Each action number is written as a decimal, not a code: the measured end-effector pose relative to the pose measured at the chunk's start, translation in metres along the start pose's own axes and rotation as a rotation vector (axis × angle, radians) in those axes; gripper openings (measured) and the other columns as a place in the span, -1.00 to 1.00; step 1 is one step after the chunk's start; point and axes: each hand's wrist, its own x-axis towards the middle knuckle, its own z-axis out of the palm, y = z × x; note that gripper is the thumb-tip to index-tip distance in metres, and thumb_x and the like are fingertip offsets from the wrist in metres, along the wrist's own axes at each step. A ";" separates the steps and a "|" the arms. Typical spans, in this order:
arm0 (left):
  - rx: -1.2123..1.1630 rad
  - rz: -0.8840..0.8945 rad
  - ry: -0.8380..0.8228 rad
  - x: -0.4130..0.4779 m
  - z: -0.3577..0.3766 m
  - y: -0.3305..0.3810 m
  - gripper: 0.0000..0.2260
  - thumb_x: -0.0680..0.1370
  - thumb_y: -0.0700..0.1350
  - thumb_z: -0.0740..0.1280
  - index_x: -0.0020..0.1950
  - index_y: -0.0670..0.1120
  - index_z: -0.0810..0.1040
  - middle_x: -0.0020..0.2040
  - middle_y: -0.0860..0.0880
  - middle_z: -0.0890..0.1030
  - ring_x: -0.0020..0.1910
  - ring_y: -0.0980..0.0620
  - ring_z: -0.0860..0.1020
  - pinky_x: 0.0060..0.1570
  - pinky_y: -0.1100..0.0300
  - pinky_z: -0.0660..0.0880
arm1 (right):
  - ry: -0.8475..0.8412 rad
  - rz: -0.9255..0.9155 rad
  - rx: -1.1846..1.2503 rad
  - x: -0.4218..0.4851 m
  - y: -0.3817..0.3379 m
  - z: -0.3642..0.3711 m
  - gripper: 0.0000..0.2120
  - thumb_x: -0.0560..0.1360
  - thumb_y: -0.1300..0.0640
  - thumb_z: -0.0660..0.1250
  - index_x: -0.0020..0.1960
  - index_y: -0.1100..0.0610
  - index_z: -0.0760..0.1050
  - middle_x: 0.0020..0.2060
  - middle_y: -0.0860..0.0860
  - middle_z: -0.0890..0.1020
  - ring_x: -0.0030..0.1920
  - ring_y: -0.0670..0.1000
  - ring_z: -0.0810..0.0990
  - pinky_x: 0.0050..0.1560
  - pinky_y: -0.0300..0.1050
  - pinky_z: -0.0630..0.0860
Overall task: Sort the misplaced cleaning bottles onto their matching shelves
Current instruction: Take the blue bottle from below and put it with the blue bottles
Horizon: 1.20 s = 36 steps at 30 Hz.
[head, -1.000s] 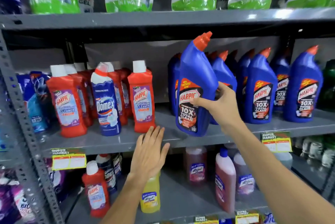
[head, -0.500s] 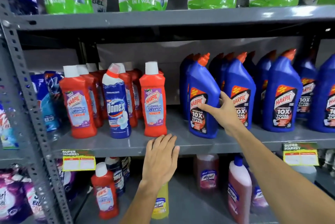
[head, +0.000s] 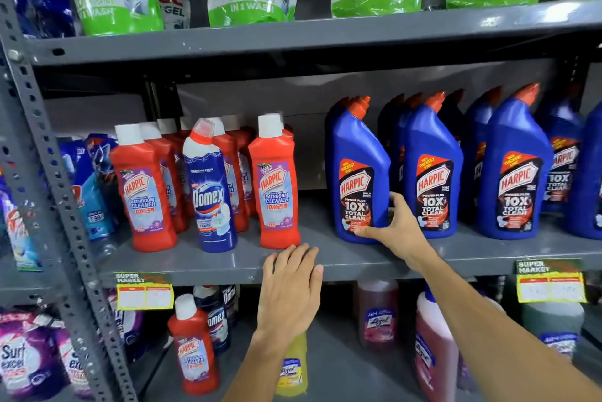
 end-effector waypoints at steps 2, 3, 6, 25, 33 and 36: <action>0.002 -0.004 -0.008 0.000 0.000 0.001 -0.61 0.64 0.10 0.00 0.36 0.06 0.46 0.36 0.11 0.49 0.36 0.07 0.38 0.38 -0.01 0.23 | -0.016 0.014 -0.003 0.002 0.002 0.000 -0.19 0.25 0.11 0.69 0.38 0.04 0.35 0.15 -0.05 0.62 0.15 -0.05 0.62 0.24 0.02 0.59; 0.002 -0.007 -0.012 0.000 0.000 0.001 -0.61 0.64 0.10 0.00 0.36 0.06 0.46 0.36 0.11 0.49 0.36 0.07 0.38 0.38 -0.01 0.23 | -0.032 0.015 -0.008 0.003 0.004 0.000 -0.20 0.27 0.10 0.68 0.39 0.03 0.35 0.17 -0.06 0.62 0.18 -0.03 0.62 0.26 0.04 0.58; 0.003 -0.016 -0.015 0.000 -0.001 0.002 -0.61 0.65 0.10 -0.01 0.37 0.06 0.45 0.37 0.11 0.48 0.37 0.07 0.37 0.39 -0.01 0.22 | -0.041 -0.001 -0.031 0.004 0.007 -0.001 -0.20 0.28 0.05 0.67 0.42 0.00 0.37 0.20 -0.09 0.64 0.20 -0.02 0.63 0.28 0.06 0.57; -0.011 -0.026 -0.032 -0.001 -0.002 0.004 -0.59 0.64 0.09 -0.03 0.39 0.05 0.44 0.39 0.11 0.47 0.40 0.06 0.35 0.42 -0.05 0.21 | -0.040 -0.007 -0.084 0.005 0.009 0.001 -0.30 0.36 0.05 0.62 0.42 0.07 0.41 0.23 -0.03 0.65 0.22 -0.01 0.63 0.31 0.06 0.56; -0.009 -0.028 -0.039 -0.001 -0.002 0.003 -0.58 0.65 0.11 -0.02 0.41 0.07 0.43 0.41 0.11 0.45 0.42 0.09 0.32 0.44 -0.02 0.17 | -0.047 -0.010 -0.108 0.003 0.005 0.002 -0.30 0.42 0.08 0.58 0.46 0.11 0.35 0.27 0.01 0.63 0.22 0.00 0.60 0.28 -0.04 0.54; -0.021 -0.045 -0.045 -0.001 -0.002 0.003 -0.59 0.64 0.12 -0.01 0.41 0.08 0.42 0.43 0.13 0.44 0.43 0.11 0.30 0.45 0.01 0.14 | -0.047 -0.008 -0.104 0.004 0.006 0.001 -0.31 0.42 0.09 0.58 0.46 0.12 0.35 0.28 0.03 0.62 0.24 0.03 0.60 0.27 -0.03 0.54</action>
